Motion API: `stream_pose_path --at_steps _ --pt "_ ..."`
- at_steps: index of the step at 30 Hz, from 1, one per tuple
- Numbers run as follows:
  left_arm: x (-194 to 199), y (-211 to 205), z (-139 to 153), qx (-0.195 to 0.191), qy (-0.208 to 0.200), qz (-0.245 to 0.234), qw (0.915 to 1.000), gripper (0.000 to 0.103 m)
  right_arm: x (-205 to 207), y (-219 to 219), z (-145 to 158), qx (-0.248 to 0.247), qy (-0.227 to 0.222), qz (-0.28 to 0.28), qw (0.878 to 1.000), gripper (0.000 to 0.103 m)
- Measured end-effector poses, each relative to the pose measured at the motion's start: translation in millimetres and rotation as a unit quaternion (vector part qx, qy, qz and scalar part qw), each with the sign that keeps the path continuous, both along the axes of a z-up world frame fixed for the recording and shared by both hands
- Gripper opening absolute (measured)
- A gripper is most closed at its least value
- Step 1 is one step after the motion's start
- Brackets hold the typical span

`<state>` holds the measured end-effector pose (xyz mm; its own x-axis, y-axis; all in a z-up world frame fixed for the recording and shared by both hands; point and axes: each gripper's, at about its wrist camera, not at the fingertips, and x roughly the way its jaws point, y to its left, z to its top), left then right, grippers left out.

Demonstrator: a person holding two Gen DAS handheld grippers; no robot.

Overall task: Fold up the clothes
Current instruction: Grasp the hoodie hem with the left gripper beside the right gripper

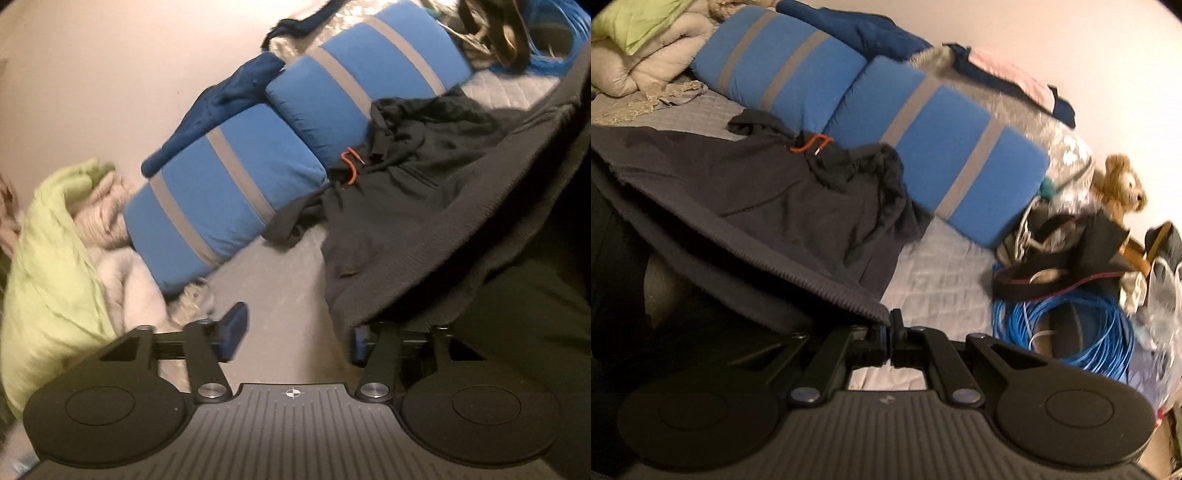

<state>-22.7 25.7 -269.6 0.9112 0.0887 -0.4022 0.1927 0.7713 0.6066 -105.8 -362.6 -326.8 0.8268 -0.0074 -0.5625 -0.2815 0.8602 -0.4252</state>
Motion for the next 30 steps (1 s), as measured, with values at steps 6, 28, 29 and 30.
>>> stream_pose_path --at_steps 6,28,29,30 --pt "10.7 28.7 12.3 -0.187 0.015 0.041 0.9815 0.08 8.7 -15.3 -15.5 0.048 0.031 -0.035 0.998 0.0" --pt "27.7 66.8 8.3 -0.421 0.107 0.017 0.9005 0.008 18.0 -37.1 -36.6 0.144 0.079 -0.074 0.984 0.001" --pt "26.2 59.6 13.0 -0.385 0.095 0.009 0.918 0.008 17.1 -36.9 -34.3 0.143 0.075 -0.073 0.984 0.001" --pt "23.2 51.4 19.2 -0.342 0.079 -0.002 0.9363 0.007 15.2 -36.4 -30.8 0.141 0.07 -0.07 0.985 0.001"
